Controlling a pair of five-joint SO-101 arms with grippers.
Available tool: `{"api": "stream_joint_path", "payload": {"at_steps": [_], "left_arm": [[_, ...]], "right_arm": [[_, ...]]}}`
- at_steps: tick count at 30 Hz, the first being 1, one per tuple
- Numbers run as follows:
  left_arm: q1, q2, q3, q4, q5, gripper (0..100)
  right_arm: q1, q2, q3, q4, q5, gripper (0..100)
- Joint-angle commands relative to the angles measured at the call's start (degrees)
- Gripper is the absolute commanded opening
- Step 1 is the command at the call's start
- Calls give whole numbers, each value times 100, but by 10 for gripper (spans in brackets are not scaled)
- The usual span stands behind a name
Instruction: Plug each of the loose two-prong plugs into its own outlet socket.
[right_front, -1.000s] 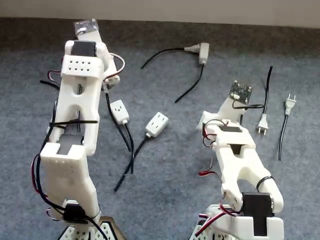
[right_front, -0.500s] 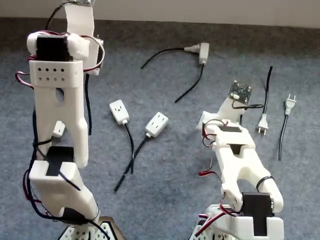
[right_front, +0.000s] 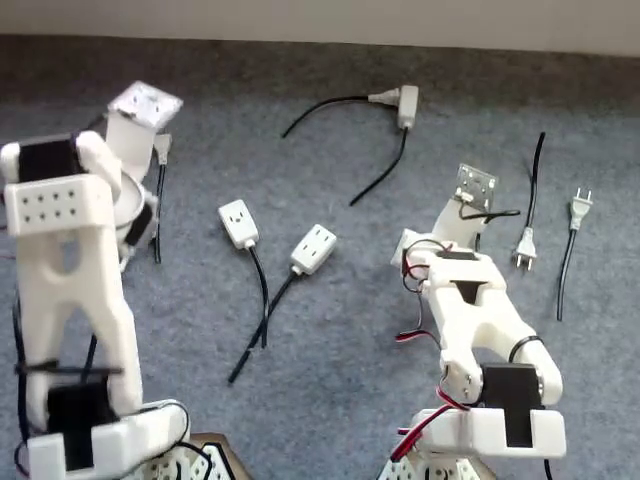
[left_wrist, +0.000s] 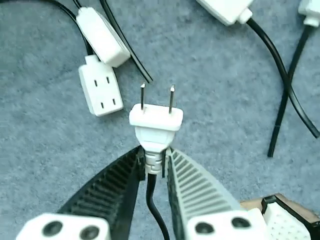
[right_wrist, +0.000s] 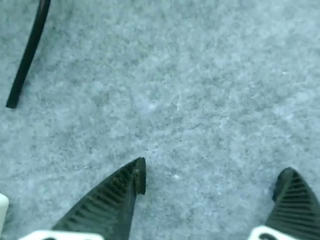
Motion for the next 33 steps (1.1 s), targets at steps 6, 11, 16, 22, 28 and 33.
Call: {"api": "stream_joint_path", "payload": {"at_steps": [6, 11, 16, 22, 28, 33], "left_arm": [[-66, -1437, 2624, -1204, -62, 7], [365, -1042, 4031, -3499, -62, 8], [927, -242, 4259, -4158, -62, 24], [954, 743, 3793, -4334, -62, 146], [831, 673, 3029, -4290, -53, 151], [743, 514, 2923, -4316, -70, 151]], "right_arm": [[-4, -31, -207, -84, -44, 385], [4, -31, -198, -84, -44, 385], [4, -31, -207, -84, -44, 385], [-13, -4, -233, -84, -44, 385], [-22, -4, -233, -84, -44, 385], [-22, -4, -242, -84, -44, 385]]}}
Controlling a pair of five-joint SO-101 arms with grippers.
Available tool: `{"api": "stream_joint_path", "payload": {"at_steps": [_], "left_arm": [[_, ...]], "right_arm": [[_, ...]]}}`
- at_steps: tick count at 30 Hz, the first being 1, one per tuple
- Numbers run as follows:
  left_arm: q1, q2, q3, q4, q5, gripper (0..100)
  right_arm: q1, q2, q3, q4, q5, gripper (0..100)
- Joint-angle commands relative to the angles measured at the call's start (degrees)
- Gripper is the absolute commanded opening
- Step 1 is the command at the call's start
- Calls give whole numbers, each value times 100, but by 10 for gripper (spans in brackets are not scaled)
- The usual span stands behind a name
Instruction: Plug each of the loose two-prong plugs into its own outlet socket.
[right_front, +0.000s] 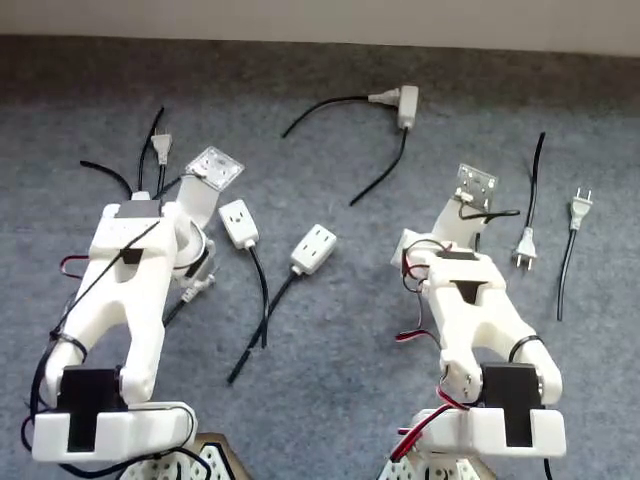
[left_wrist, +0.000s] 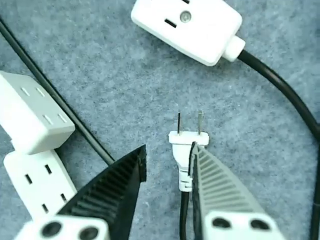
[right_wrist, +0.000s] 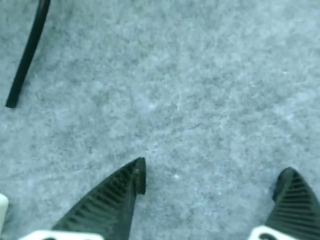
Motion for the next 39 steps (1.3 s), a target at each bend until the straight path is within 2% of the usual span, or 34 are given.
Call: {"api": "stream_joint_path", "payload": {"at_steps": [1, 7, 17, 26, 31, 39], "left_arm": [[-110, -145, -215, -70, -35, 151], [-242, 251, -215, -79, -422, 151], [-312, 804, -224, -536, -404, 151], [119, 804, -198, -510, -387, 147], [470, 796, -127, -501, -26, 147], [831, 796, -119, -431, 132, 147]], "right_arm": [[-22, -22, -242, -84, -44, 385], [-22, -13, -242, -92, -44, 385], [-22, -13, -242, -92, -44, 385], [-22, -13, -242, -101, -44, 385], [-22, -13, -242, -101, -44, 385], [-22, -13, -242, -101, -44, 385]]}}
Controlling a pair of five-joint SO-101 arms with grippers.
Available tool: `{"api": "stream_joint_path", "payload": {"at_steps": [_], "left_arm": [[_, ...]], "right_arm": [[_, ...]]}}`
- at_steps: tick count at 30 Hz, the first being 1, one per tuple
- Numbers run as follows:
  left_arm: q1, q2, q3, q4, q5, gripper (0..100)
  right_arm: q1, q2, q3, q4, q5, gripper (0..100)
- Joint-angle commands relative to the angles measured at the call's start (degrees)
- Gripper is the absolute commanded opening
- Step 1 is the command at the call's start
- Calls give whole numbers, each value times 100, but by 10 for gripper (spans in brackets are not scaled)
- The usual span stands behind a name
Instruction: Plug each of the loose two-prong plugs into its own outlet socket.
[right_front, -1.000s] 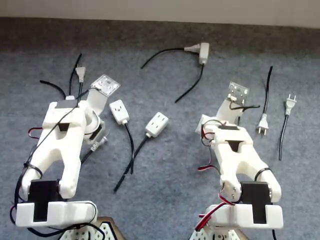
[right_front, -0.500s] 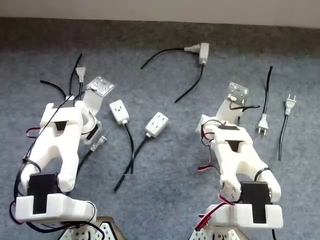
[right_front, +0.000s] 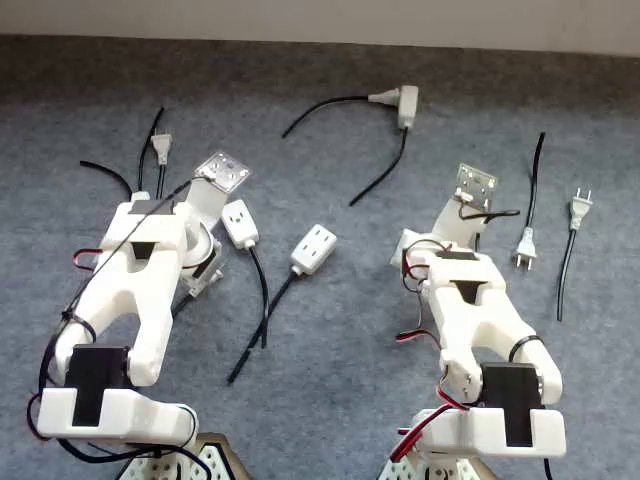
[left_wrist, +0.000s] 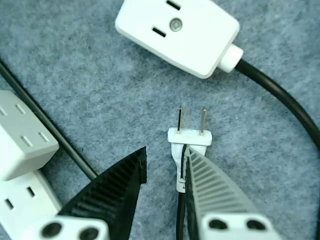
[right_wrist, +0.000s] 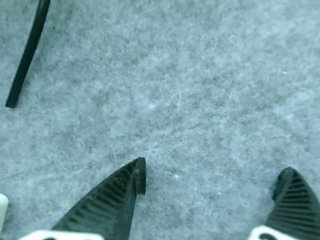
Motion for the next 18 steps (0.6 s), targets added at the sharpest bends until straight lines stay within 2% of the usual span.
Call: {"api": "stream_joint_path", "payload": {"at_steps": [1, 14, 18], "left_arm": [[295, 22, -48, 18, 53, 147], [347, 22, -57, 360, 44, 151], [22, 22, -92, 325, 9, 151]], "right_arm": [[-13, -13, -242, -101, -44, 385], [-13, -13, -242, -101, -44, 385], [-13, -13, -242, -101, -44, 385]]}}
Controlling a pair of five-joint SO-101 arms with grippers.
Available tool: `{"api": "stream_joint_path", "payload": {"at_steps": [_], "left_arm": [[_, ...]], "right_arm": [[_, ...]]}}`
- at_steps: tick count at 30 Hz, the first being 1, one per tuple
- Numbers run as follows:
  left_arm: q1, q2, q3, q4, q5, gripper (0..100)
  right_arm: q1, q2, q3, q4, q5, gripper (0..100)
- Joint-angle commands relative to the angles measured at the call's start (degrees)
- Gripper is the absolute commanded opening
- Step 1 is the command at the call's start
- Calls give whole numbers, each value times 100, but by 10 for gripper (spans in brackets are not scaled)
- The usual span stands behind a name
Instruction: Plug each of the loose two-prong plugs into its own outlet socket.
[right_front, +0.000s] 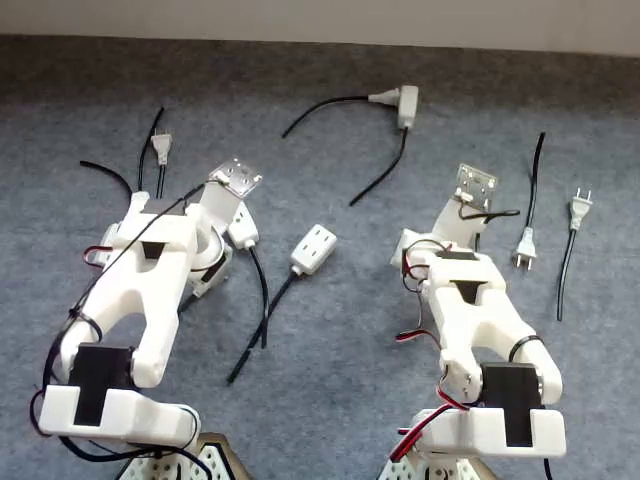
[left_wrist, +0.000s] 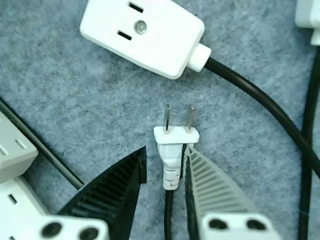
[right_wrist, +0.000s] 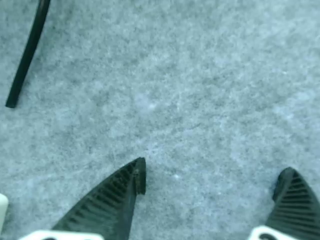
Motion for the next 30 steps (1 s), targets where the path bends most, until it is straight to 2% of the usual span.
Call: {"api": "stream_joint_path", "payload": {"at_steps": [1, 5, 11, 19, 30], "left_arm": [[-242, 22, -75, 62, -18, 151], [-347, 22, -31, 79, -308, 151], [-330, 22, -40, 70, -299, 151], [154, 40, -22, 114, -281, 151], [409, 22, 84, 193, 132, 149]], "right_arm": [[-13, -13, -242, -101, -44, 385], [-13, -13, -242, -101, -44, 385], [-13, -13, -242, -101, -44, 385], [-13, -13, -242, -101, -44, 385], [-13, -13, -242, -101, -44, 385]]}}
